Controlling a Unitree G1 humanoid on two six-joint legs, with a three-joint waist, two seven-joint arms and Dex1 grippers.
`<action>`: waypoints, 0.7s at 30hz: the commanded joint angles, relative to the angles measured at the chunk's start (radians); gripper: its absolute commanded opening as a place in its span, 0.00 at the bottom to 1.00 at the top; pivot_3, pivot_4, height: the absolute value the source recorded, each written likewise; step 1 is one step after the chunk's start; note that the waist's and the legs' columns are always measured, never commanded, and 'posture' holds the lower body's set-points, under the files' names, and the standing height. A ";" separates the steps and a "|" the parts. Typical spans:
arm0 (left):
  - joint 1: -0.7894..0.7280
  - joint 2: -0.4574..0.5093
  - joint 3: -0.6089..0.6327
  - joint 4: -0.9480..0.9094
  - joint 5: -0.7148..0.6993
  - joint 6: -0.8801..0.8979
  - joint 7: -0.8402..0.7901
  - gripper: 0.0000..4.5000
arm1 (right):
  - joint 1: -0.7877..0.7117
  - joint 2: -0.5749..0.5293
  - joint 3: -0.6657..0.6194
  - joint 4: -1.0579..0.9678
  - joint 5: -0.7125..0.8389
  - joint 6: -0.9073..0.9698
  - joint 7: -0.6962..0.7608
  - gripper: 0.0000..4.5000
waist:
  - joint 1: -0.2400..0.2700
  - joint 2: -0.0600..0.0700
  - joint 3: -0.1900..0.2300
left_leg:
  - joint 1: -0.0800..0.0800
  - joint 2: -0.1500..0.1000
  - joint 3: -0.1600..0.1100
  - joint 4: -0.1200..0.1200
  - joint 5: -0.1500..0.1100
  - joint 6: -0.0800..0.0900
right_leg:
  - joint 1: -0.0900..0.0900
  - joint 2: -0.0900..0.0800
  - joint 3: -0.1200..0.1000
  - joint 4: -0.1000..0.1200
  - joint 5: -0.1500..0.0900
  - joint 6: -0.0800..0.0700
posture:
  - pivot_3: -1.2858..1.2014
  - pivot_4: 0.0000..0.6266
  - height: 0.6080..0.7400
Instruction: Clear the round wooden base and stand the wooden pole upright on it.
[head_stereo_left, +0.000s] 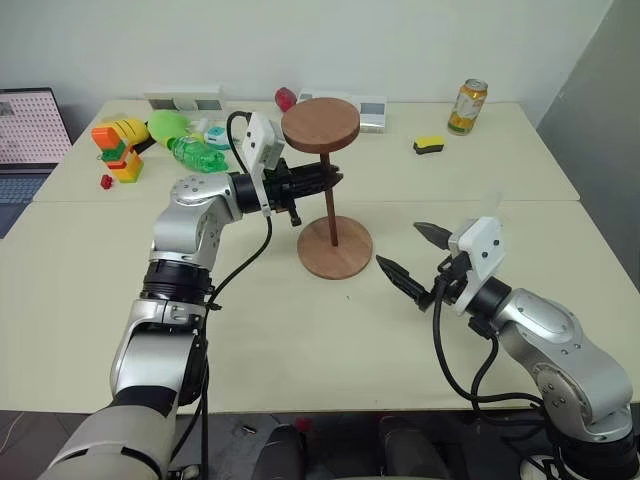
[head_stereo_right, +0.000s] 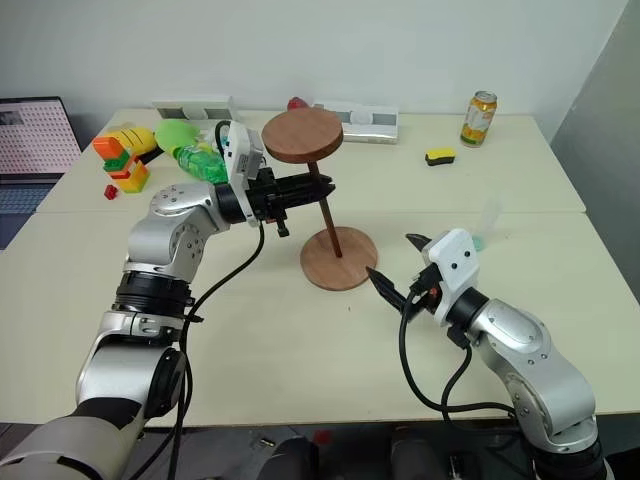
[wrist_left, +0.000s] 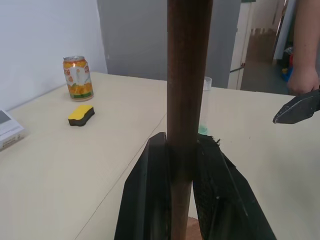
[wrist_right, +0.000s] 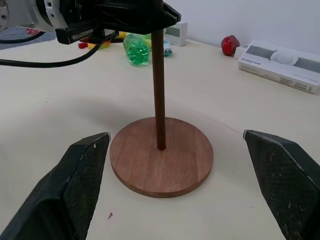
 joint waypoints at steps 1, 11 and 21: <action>0.045 -0.016 -0.032 0.030 0.042 -0.013 0.009 0.07 | -0.012 -0.003 -0.006 -0.024 0.012 -0.003 0.005 1.00 | 0.000 0.000 0.000 | 0.001 0.000 0.000 0.000 0.000 0.000 | 0.001 0.000 0.000 0.000 0.000 0.000 | 0.52 0.24 1.00; 0.119 -0.011 -0.051 0.123 0.072 -0.055 0.005 0.07 | -0.002 -0.010 -0.019 -0.039 0.018 0.009 -0.009 1.00 | -0.001 0.002 -0.013 | 0.013 0.000 0.001 -0.001 -0.002 0.004 | 0.011 0.000 0.002 0.000 0.000 0.000 | 0.52 0.24 1.00; 0.117 -0.012 -0.031 0.077 0.042 0.007 -0.004 0.48 | -0.027 -0.019 -0.018 -0.020 0.028 0.009 0.003 1.00 | -0.003 0.000 -0.010 | 0.004 0.001 -0.001 0.000 -0.002 0.004 | 0.003 0.002 0.000 0.001 0.000 0.000 | 0.52 0.24 1.00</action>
